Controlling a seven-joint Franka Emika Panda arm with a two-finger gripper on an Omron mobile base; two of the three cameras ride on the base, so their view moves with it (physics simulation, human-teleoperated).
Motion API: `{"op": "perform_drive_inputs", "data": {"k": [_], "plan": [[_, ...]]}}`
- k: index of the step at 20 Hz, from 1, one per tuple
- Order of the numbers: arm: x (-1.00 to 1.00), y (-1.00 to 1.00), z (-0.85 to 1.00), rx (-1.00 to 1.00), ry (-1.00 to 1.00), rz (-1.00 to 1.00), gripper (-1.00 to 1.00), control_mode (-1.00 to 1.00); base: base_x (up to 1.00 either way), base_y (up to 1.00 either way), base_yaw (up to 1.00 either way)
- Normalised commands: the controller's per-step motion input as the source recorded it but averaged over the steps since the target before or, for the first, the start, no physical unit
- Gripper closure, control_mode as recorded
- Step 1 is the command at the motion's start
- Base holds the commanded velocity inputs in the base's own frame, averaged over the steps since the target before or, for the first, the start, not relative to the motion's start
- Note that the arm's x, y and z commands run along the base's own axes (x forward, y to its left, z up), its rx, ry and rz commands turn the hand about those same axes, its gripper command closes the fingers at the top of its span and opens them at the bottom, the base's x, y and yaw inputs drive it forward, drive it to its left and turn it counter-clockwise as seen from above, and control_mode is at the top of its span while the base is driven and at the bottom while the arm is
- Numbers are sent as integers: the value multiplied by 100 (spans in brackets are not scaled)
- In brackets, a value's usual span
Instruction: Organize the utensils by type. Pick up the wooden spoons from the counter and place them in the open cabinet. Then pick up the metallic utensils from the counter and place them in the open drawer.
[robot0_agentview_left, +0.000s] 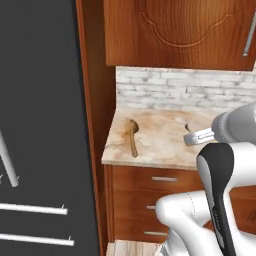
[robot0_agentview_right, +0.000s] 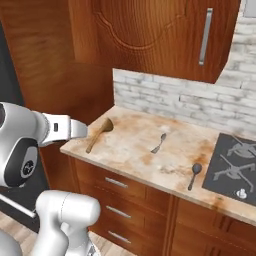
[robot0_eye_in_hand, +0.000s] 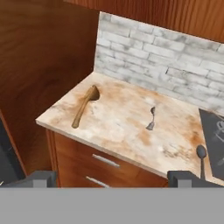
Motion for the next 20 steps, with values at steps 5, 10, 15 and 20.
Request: {"op": "perform_drive_inputs", "data": {"k": [5,10,15,20], "plan": [[0,0,0,0,0,0,-100,100,36,59,-31],[0,0,0,0,0,0,-100,100,62,44,-18],[0,0,0,0,0,0,-100,100,82,3,-2],[0,0,0,0,0,0,-100,100,61,0,0]]}}
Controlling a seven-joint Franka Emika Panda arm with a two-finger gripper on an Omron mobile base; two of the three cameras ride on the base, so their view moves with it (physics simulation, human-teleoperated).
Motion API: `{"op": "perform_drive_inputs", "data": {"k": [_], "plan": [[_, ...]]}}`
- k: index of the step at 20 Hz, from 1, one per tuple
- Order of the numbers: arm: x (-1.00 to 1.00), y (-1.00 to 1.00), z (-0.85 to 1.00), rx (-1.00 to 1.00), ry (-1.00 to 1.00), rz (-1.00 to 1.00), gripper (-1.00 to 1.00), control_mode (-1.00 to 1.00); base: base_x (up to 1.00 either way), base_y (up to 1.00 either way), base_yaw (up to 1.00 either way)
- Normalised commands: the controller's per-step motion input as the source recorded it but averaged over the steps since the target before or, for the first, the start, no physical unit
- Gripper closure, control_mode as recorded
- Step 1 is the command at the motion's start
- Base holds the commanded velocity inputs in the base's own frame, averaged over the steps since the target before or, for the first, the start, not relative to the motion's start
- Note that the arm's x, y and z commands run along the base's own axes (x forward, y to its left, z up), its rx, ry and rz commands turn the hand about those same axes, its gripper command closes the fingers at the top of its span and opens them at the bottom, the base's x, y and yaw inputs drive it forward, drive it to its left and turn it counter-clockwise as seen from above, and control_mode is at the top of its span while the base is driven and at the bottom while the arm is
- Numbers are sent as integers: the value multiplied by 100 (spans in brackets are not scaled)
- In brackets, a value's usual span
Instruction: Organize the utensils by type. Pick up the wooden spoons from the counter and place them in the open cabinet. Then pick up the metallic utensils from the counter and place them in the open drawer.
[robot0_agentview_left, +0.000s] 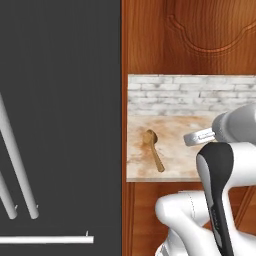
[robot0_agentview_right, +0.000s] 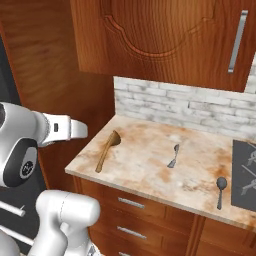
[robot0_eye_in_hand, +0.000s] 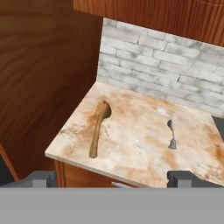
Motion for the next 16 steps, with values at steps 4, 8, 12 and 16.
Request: {"op": "perform_drive_inputs", "data": {"k": [4,8,12,16], "plan": [[0,0,0,0,0,0,-100,100,56,0,0],[1,0,-3,0,11,0,-100,-100,9,0,0],[0,0,-20,8,20,0,-100,-100,0,0,0],[13,3,-37,0,14,-1,-100,-100,0,0,0]]}}
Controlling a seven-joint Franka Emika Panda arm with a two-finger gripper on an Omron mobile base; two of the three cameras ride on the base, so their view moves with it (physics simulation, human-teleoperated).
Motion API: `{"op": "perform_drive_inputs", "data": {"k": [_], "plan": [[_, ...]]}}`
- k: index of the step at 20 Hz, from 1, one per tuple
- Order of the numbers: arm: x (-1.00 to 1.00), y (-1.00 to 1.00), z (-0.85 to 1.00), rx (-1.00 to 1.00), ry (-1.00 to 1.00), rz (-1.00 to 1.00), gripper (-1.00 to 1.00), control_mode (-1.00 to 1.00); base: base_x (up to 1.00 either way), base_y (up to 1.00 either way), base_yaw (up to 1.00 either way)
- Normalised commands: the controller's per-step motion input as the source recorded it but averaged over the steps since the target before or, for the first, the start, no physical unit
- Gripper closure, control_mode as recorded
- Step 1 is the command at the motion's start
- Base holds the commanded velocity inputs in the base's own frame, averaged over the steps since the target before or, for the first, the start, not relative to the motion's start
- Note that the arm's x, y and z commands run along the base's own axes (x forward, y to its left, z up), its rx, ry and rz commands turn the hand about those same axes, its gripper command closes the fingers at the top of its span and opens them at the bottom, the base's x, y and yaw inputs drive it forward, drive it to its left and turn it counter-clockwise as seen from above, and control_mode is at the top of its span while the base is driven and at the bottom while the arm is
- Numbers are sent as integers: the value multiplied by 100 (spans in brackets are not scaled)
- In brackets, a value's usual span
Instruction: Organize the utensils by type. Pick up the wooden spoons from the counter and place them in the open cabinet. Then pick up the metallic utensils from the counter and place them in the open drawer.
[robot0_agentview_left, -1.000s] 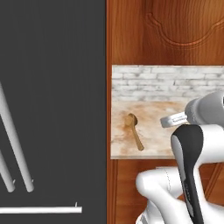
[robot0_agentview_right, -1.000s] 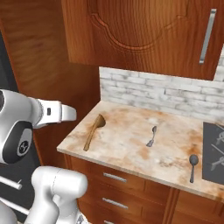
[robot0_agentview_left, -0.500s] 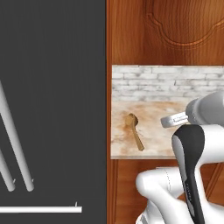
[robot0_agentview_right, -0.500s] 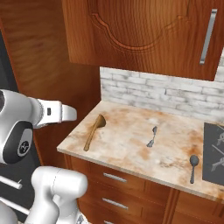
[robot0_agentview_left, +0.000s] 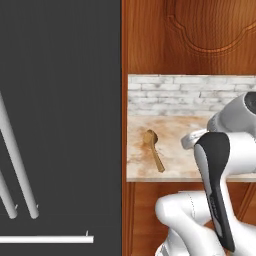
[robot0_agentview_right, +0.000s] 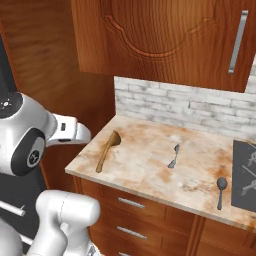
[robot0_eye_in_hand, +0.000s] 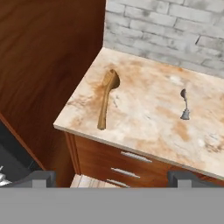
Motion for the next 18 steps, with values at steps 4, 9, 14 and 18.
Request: {"op": "perform_drive_inputs", "data": {"k": [4,9,14,18], "plan": [[24,11,-60,0,1,-2,-100,-100,0,0,0],[56,10,-58,6,2,-3,-100,-100,0,0,0],[90,1,-40,11,13,0,-100,-100,0,0,0],[88,-1,-55,2,30,0,-100,-100,0,0,0]]}}
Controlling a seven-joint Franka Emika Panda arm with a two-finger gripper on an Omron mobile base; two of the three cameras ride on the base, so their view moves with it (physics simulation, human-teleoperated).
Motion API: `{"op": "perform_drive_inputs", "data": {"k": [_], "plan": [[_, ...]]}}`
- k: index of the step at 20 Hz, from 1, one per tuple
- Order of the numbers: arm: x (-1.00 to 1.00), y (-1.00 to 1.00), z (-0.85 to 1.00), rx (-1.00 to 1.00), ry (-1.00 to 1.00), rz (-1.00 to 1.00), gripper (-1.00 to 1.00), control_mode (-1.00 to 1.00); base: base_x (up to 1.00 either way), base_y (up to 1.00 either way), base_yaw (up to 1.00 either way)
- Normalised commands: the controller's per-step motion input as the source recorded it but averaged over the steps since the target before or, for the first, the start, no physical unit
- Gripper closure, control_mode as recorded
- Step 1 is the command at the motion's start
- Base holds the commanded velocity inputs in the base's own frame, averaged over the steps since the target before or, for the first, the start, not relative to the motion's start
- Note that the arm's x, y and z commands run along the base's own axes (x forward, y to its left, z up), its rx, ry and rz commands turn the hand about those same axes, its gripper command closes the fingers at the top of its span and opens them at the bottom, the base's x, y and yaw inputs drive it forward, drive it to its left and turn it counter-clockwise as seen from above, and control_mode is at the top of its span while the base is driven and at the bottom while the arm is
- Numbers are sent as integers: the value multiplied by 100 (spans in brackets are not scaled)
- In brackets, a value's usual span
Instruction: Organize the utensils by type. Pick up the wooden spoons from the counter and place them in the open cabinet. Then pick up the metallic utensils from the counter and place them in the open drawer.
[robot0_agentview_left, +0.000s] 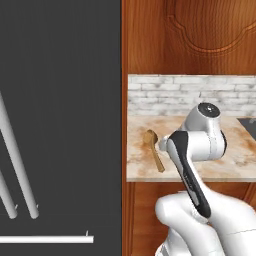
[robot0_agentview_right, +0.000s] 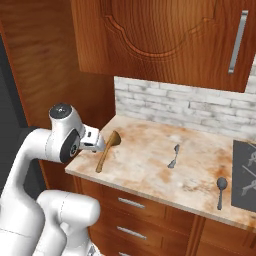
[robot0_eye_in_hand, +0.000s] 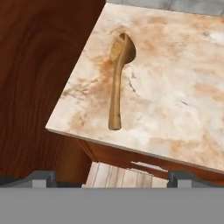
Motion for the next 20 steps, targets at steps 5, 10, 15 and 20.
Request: {"op": "perform_drive_inputs", "data": {"k": [5,10,15,20], "plan": [[61,0,-53,0,5,0,-100,-100,0,0,0],[48,0,-54,0,1,0,-100,-100,0,0,0],[56,1,-49,0,1,0,-100,-100,0,0,0],[71,1,-37,0,4,0,-100,-100,0,0,0]]}}
